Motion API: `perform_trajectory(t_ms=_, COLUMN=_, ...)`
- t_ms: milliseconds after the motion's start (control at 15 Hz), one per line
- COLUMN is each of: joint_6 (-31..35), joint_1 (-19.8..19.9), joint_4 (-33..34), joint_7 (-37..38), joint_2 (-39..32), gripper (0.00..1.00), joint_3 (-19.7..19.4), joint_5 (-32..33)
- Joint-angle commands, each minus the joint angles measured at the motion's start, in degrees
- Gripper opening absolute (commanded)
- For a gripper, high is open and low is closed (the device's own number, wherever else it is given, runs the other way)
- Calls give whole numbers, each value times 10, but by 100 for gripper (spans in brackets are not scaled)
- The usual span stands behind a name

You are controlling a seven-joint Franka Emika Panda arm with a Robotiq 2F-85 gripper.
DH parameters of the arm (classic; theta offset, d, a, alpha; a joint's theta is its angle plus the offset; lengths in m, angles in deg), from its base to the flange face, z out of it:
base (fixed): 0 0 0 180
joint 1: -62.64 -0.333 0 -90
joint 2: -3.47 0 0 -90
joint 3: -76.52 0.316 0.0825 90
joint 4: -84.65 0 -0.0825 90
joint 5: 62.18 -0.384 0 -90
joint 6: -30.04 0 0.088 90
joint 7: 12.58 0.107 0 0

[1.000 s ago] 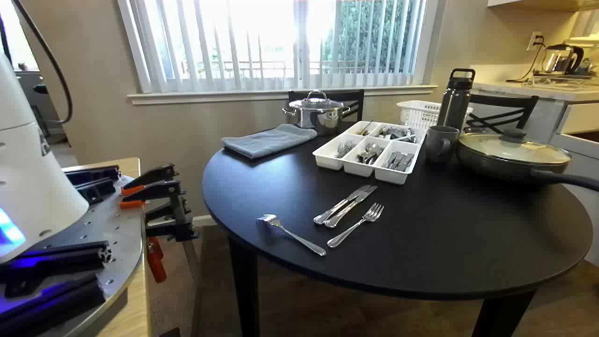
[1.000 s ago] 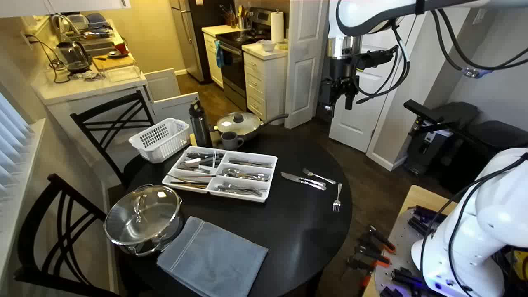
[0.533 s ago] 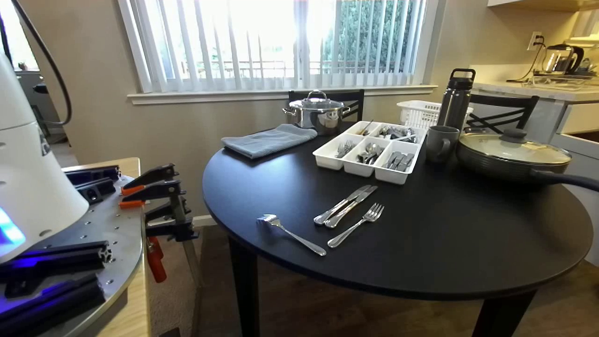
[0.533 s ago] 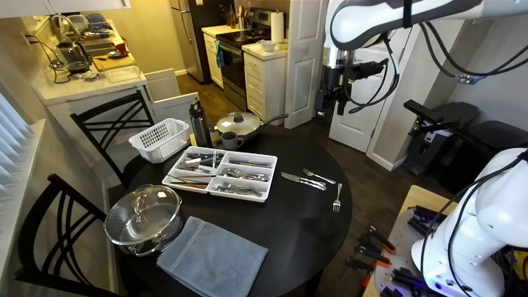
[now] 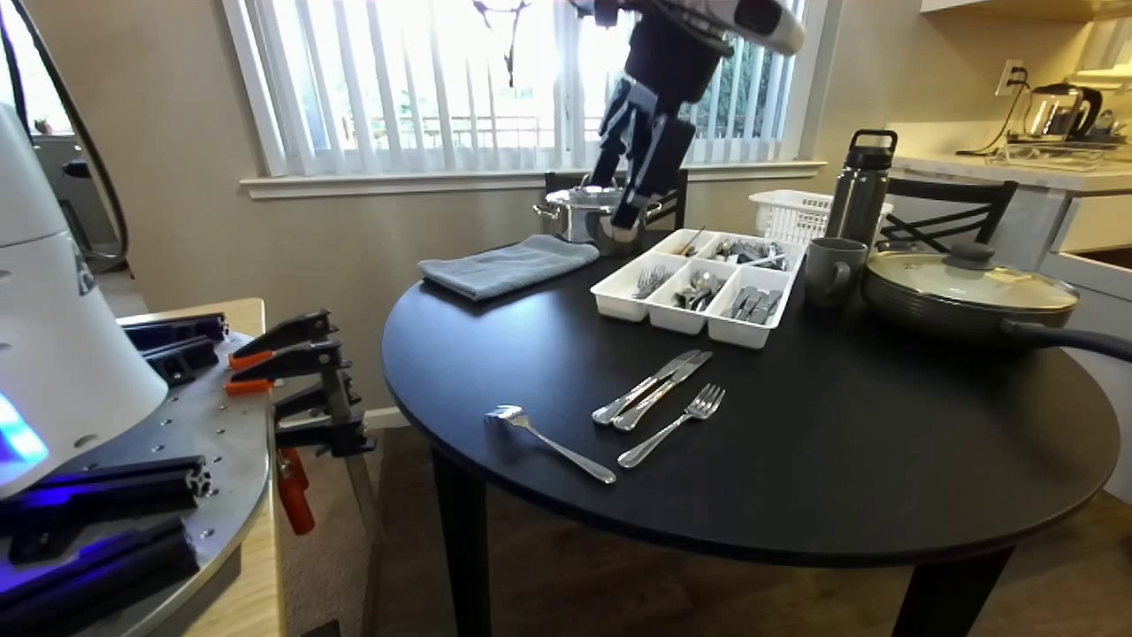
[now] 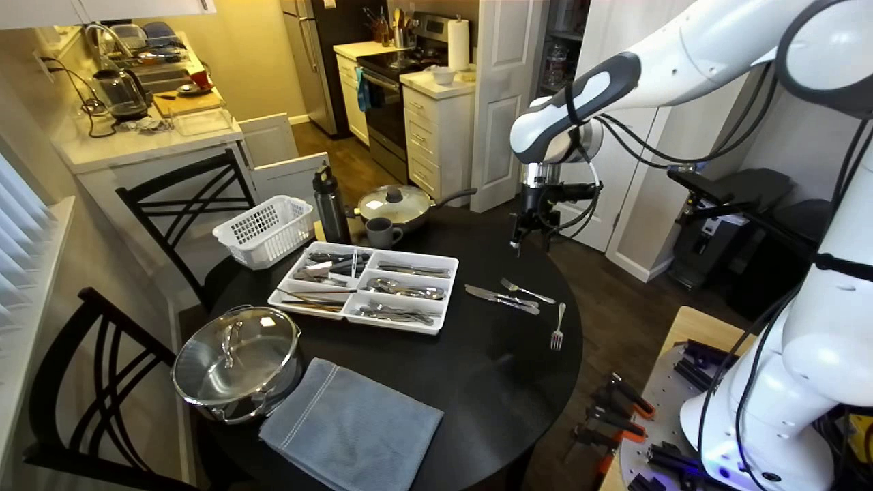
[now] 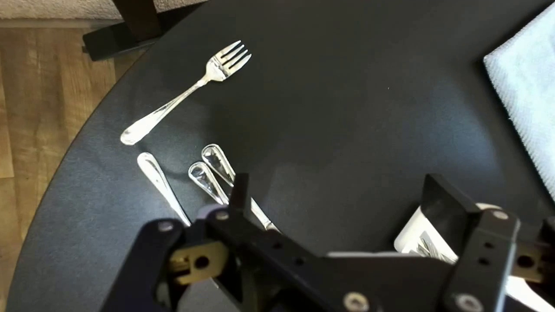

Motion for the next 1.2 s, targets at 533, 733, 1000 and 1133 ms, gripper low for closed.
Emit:
perform_trajectory(t_ms=533, joint_6=-17, joint_1=20, joint_4=25, joint_7=-3, joint_2=-55, gripper=100, joint_3=28, joint_5=-46)
perform_trajectory(t_ms=733, joint_6=-8, joint_1=20, joint_4=23, joint_7=61, joint_2=-87, gripper=100, joint_3=32, joint_5=-98)
perform_trajectory(t_ms=1000, joint_6=51, joint_1=16, joint_4=-2, joint_7=130, joint_2=-124, gripper=100, joint_3=38, joint_5=-159)
perform_trajectory(t_ms=1133, joint_6=94, joint_1=6, joint_4=-21, joint_7=170, joint_2=-138, gripper=100, joint_3=41, joint_5=-184)
